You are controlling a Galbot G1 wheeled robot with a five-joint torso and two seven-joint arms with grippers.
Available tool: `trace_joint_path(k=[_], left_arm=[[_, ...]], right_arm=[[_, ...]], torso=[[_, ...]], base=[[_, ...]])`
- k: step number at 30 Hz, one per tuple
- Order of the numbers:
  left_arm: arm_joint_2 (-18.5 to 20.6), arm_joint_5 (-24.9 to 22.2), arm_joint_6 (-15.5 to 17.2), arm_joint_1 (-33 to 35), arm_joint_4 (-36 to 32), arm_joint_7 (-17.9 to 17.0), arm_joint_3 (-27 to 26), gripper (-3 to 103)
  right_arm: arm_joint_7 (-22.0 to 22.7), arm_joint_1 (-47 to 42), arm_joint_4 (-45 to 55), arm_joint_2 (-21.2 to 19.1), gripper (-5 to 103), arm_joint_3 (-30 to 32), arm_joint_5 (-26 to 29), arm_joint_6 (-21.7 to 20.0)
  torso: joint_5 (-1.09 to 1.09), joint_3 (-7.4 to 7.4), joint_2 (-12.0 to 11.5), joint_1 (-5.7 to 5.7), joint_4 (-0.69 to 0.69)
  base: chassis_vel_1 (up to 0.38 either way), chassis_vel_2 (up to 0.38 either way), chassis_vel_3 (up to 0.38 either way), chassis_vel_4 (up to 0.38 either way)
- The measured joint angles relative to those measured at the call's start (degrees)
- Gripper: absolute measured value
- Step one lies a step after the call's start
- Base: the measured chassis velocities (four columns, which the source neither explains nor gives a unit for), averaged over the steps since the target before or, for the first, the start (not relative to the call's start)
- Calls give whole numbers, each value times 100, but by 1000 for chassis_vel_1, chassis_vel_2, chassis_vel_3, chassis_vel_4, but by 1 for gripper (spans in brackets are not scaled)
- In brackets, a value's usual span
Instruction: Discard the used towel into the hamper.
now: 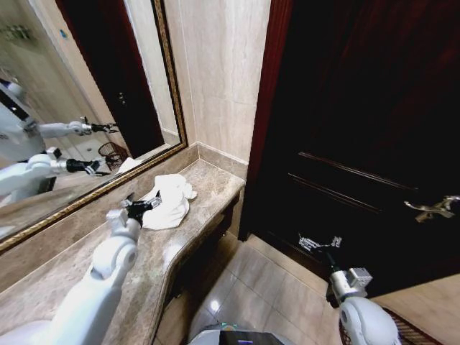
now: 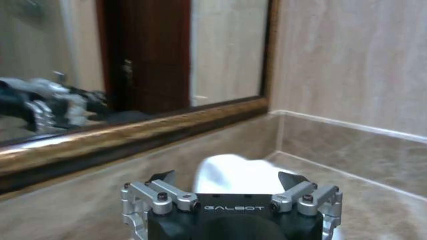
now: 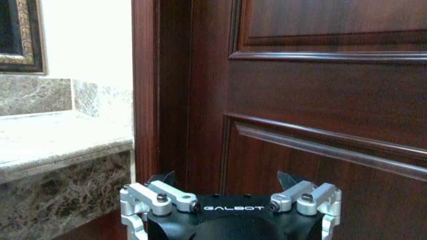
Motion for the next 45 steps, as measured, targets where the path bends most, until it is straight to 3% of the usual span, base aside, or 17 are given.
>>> trace_joint_path(k=[3, 8, 12, 13, 17, 29, 36, 45], left_arm=[[57, -370, 246, -579, 160, -134, 480, 100], [-47, -503, 554, -1029, 326, -512, 876, 100], [-287, -836, 974, -1377, 450, -1421, 1177, 100], [-287, -836, 974, -1377, 450, -1421, 1177, 100], [-410, -915, 1201, -1451, 467, -2068, 1295, 100], [-185, -1217, 1380, -1723, 884, -2423, 1373, 100], [116, -1938, 1442, -2013, 1235, -2764, 1667, 100], [182, -2174, 1432, -2034, 1330, -2808, 1761, 101]], right_arm=[[23, -4, 7, 52, 100, 36, -48, 22], [51, -12, 31, 86, 100, 75, -65, 39], [65, -68, 49, 104, 100, 136, -67, 101], [65, -68, 49, 104, 100, 136, -67, 101], [74, -106, 50, 106, 100, 167, -67, 162], [93, -80, 87, 101, 100, 145, -59, 179], [105, -67, 30, 91, 100, 142, -17, 254], [105, -63, 9, 99, 100, 177, 87, 302]], torso=[[0, 0, 0, 0, 1], [1, 0, 0, 0, 0], [1, 0, 0, 0, 1], [1, 0, 0, 0, 1], [1, 0, 0, 0, 1], [0, -1, 1, 0, 2], [1, 0, 1, 0, 2], [1, -1, 1, 0, 1]], base=[[0, 0, 0, 0], [0, 0, 0, 0], [0, 0, 0, 0], [0, 0, 0, 0], [0, 0, 0, 0], [0, 0, 0, 0], [0, 0, 0, 0], [0, 0, 0, 0]])
